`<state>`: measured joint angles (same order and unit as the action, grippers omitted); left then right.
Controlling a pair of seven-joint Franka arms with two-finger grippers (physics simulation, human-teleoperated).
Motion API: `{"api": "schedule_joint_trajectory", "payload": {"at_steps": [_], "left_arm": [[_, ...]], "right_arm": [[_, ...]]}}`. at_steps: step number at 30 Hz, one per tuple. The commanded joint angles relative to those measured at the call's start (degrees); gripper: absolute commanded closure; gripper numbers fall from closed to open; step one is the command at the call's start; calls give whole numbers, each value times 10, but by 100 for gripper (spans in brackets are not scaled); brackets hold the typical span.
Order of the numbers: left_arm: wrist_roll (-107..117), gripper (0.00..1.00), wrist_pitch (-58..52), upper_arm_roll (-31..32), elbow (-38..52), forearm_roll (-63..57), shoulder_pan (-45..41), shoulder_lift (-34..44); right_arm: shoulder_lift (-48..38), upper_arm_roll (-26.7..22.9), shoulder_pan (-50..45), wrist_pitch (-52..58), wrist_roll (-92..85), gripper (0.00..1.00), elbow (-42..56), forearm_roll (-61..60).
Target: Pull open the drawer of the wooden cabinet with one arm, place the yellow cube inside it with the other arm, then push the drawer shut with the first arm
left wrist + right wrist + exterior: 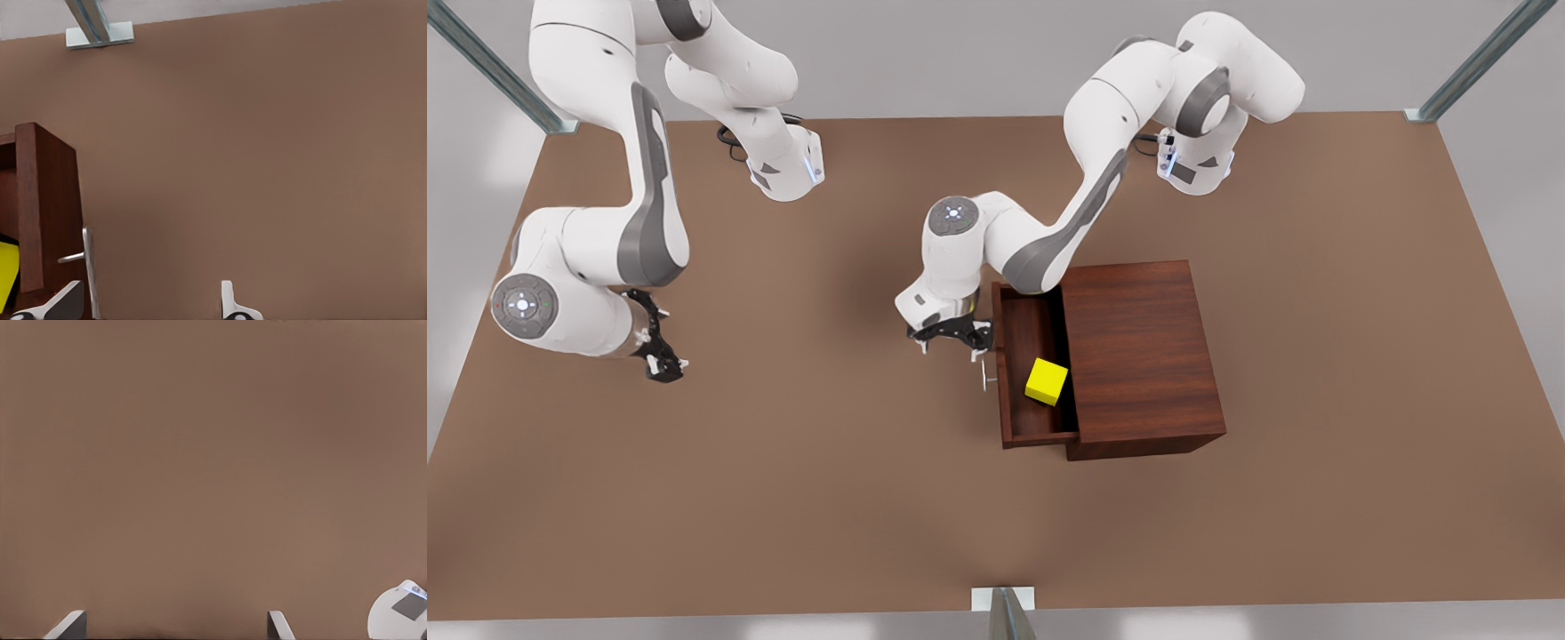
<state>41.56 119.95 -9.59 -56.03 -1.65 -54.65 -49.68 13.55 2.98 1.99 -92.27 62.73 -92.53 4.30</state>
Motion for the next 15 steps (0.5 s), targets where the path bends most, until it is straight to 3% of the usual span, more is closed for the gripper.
{"api": "schedule_joint_trajectory", "payload": {"at_steps": [1, 15], "left_arm": [[398, 0, 71, -1, 0, -9, -5, -9], [370, 0, 51, 0, -22, -98, -13, -48]], "right_arm": [[3, 0, 2, -5, -634, 0, 3, -4], [7, 0, 1, 1, -618, 0, 5, -17]]}}
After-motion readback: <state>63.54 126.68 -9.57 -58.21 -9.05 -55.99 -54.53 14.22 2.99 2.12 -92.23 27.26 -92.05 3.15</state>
